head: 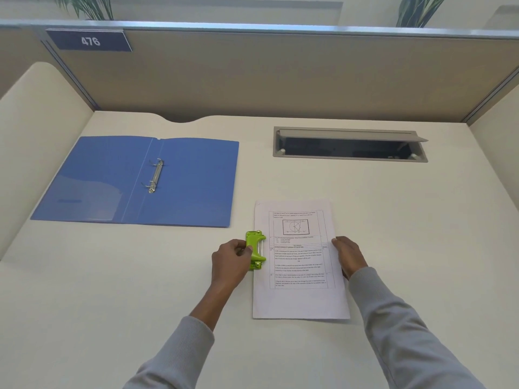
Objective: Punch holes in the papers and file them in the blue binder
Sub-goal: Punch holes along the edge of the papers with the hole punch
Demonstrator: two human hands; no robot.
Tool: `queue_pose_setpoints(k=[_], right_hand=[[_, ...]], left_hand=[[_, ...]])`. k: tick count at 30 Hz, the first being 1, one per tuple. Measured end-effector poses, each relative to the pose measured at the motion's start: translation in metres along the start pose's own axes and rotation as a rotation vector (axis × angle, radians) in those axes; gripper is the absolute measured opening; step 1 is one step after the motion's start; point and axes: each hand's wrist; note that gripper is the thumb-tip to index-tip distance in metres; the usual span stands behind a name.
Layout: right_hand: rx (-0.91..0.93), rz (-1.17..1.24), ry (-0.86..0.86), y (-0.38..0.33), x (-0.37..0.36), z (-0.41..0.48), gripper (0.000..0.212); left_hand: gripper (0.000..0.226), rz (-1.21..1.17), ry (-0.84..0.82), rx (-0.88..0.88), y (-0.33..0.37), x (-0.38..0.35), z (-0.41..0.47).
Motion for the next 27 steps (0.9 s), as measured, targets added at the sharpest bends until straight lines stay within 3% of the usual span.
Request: queue_pose_setpoints(k=[4,11,17,20,27], right_hand=[[0.014,-0.103,0.029,0.009,-0.002,0.005,0.037],[0.03,-0.256,0.117,0.0,-0.013,-0.003,0.031],[0.008,-0.224,0.08,0.003,-0.011,-0.003,0.035],[-0.023,-0.177,0.033,0.001,-0.011,-0.005,0.022],[-0.022,-0.161,0.016,0.007,-0.012,0.0,0.032]], left_hand=[[0.026,0.004,0.003,-0.002,0.0,0.0,0.0],[0.027,0.025,0.008,-0.007,-0.001,-0.001,0.0],[0.026,0.019,0.004,-0.006,-0.001,0.0,-0.001],[0.027,0.021,-0.005,-0.006,0.0,0.001,-0.001],[0.027,-0.009,-0.013,-0.001,0.001,0.004,-0.001]])
Point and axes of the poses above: each hand's wrist, its own z-axis towards the middle knuckle, its own x-axis out of the back of the hand, y = z × x, and after that the axes turned 3 degrees about -y, right-handed
